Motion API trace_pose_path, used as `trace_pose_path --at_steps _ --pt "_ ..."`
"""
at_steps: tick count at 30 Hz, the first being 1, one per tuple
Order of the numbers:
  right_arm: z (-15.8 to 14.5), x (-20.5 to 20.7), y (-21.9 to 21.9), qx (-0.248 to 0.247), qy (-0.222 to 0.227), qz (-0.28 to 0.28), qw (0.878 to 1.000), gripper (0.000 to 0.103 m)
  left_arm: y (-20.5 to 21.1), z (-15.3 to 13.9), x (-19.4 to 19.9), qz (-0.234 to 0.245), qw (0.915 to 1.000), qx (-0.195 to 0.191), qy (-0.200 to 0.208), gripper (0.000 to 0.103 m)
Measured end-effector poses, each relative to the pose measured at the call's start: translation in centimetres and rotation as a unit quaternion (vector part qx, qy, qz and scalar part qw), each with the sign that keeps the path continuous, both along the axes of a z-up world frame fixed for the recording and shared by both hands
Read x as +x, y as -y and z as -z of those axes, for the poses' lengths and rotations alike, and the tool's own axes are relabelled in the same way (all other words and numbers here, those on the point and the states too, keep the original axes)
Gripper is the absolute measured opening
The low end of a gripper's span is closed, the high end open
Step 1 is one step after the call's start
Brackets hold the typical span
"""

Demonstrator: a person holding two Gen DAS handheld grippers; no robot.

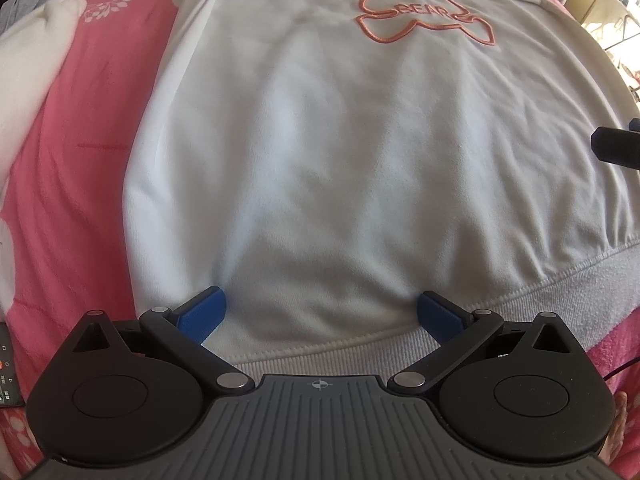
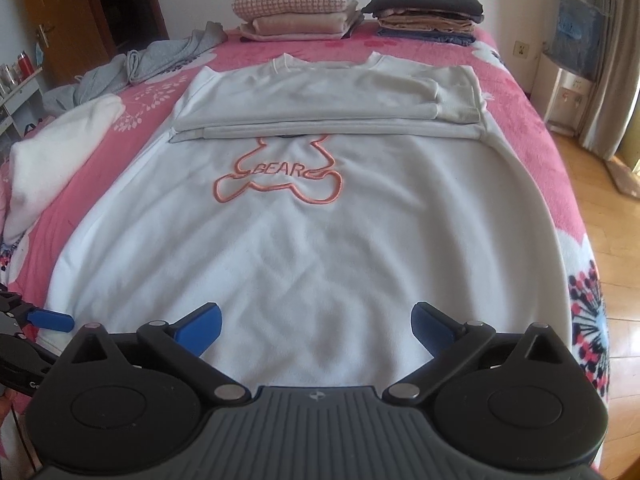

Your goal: Fold clothes

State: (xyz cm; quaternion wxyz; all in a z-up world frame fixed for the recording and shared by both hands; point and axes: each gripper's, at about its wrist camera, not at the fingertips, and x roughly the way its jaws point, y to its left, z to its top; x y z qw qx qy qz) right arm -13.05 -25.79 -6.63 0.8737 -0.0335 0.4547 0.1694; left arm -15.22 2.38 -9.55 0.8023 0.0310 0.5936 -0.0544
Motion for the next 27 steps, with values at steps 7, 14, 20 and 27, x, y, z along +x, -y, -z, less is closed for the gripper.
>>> trace_pose_path --at_steps 7,14,20,27 --pt "1.1 0.4 -0.2 -0.009 -0.039 -0.002 0.999 0.103 -0.7 0.0 -0.4 -0.003 1.0 0.0 0.0 0.103" --pt "3.1 1.0 0.1 -0.005 -0.086 0.023 0.996 0.103 -1.4 0.0 -0.9 -0.005 1.0 0.001 0.0 0.103" --pt "4.6 0.8 -0.4 -0.034 -0.089 0.021 0.995 0.103 -2.1 -0.2 -1.5 -0.008 1.0 0.002 0.001 0.103" --pt "5.3 0.0 -1.3 -0.063 -0.065 0.016 0.996 0.103 -3.0 -0.2 -2.1 -0.009 1.0 0.002 0.002 0.103"
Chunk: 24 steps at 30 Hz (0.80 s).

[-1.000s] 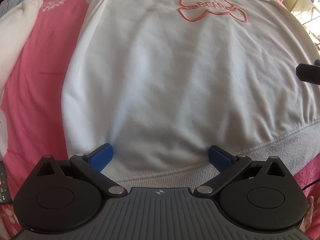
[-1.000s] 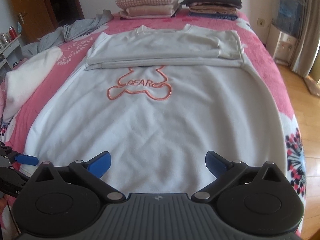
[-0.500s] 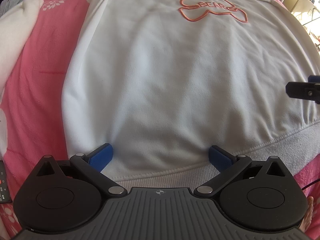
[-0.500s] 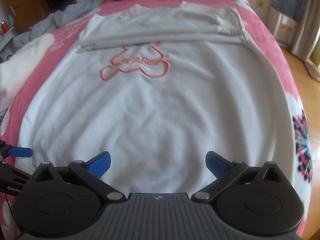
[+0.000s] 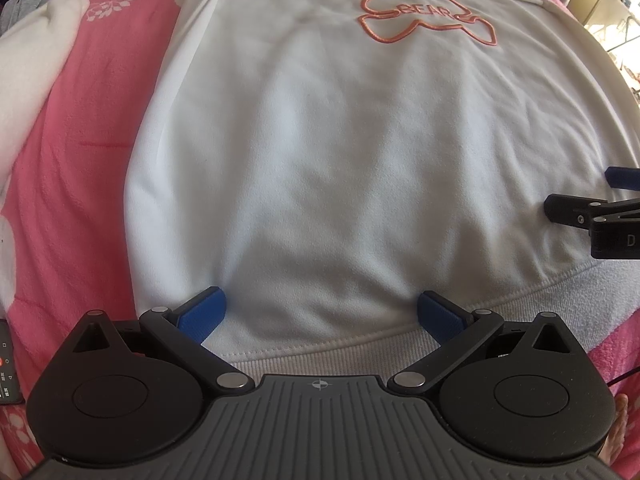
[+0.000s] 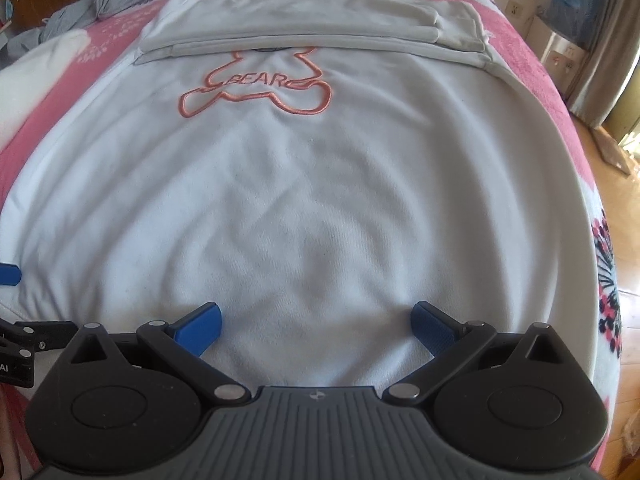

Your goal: Fold clothes

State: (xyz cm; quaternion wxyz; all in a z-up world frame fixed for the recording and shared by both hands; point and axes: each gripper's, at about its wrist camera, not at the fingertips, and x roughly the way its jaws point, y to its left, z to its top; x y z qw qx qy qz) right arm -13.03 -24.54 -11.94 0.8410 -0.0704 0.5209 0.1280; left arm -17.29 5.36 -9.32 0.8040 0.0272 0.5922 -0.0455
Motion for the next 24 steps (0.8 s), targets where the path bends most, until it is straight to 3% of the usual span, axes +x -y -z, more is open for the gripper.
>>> trace_pose_path --at_steps 24 --pt "-0.1 -0.2 0.9 0.035 0.01 0.008 0.999 0.103 -3.5 0.4 -2.1 -0.009 0.9999 0.003 0.008 0.103"
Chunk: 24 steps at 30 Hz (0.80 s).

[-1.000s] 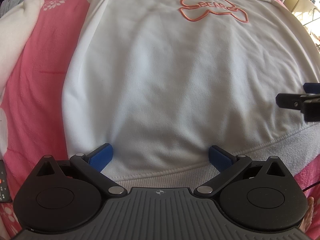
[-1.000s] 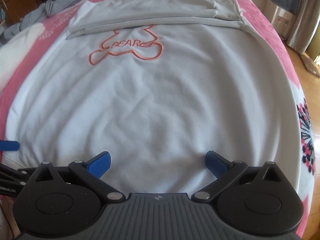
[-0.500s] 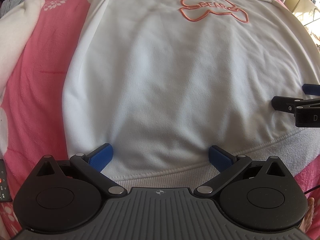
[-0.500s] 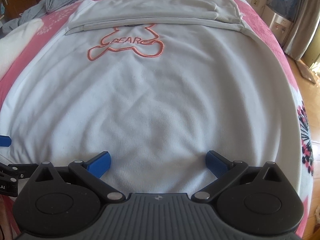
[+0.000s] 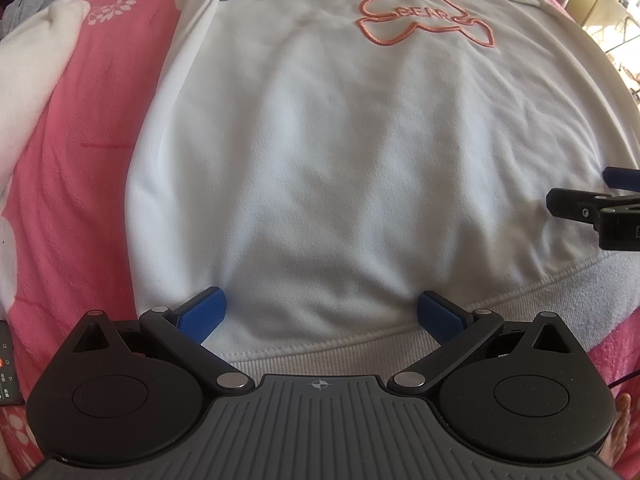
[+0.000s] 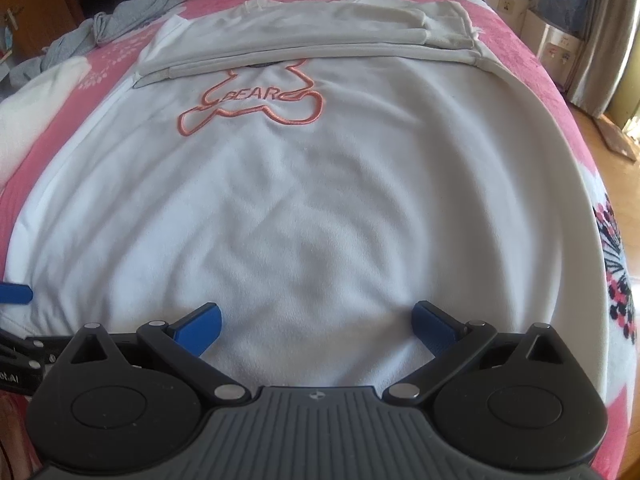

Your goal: Fold clothes

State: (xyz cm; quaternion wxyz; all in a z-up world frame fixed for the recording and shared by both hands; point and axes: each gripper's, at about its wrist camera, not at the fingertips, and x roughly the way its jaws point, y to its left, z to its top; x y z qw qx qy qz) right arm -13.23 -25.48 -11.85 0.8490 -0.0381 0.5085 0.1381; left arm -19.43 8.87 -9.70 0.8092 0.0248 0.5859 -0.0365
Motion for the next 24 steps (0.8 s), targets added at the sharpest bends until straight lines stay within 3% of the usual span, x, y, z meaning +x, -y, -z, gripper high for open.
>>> trace_pose_path --at_steps 7,9,12,16,24 --pt "-0.1 0.2 -0.1 -0.005 -0.006 -0.01 1.0 0.103 -1.0 -0.7 -1.2 0.03 0.9995 -0.002 0.012 0.103" --pt "-0.2 0.2 0.0 0.003 -0.009 -0.004 1.0 0.103 5.4 -0.7 0.5 0.045 0.9986 -0.013 0.026 0.103" --pt "-0.3 0.3 0.3 0.013 -0.011 0.003 1.0 0.103 5.2 -1.6 -0.2 0.075 0.9947 -0.025 0.066 0.103" --pt "-0.5 0.4 0.8 0.026 -0.012 0.013 1.0 0.103 10.2 -2.4 4.1 0.098 0.9888 -0.023 0.11 0.103" --pt "-1.8 0.7 1.4 0.029 0.004 0.038 0.999 0.103 11.0 -1.4 6.8 0.082 0.9878 -0.029 0.129 0.103"
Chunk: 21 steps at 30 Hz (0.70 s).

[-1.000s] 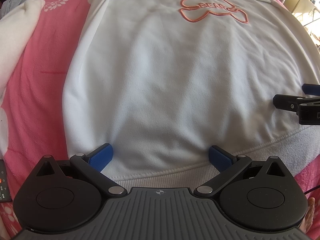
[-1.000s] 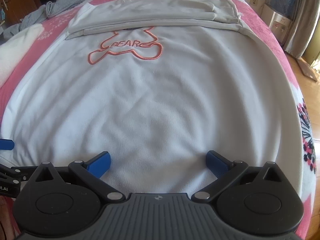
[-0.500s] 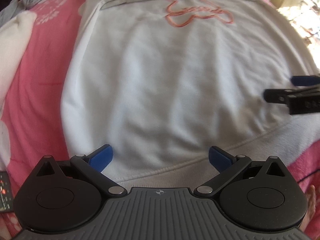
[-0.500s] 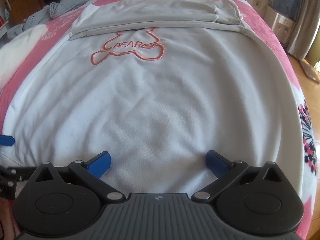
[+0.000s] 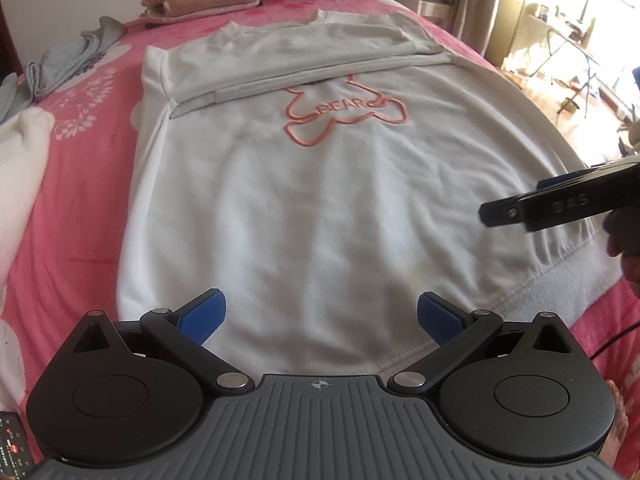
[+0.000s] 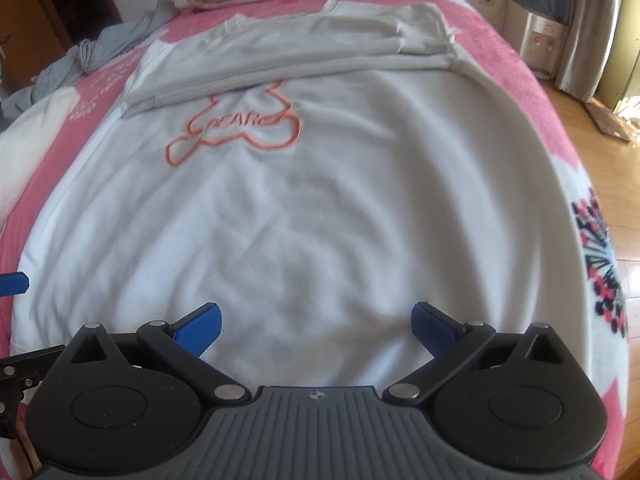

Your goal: Fold clothes

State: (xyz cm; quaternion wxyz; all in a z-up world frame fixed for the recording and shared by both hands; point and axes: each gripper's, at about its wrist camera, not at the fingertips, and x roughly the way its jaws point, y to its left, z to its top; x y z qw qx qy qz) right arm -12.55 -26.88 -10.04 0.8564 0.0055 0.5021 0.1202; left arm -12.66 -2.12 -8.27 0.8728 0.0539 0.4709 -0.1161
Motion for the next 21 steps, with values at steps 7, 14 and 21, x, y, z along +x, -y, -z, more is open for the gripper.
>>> trace_pose_path --at_steps 7,14,21 --pt "-1.2 0.5 -0.2 -0.013 0.042 -0.012 0.999 0.103 -0.5 0.0 1.8 -0.026 0.9996 -0.007 -0.001 0.103" --pt "-1.4 1.1 -1.1 -0.039 0.07 -0.039 0.996 0.103 -0.5 0.5 4.2 -0.041 0.999 -0.016 -0.003 0.103" --pt "-1.2 2.0 -1.1 -0.043 0.082 -0.047 0.995 0.103 0.1 0.9 5.4 -0.041 0.9991 -0.008 0.005 0.103"
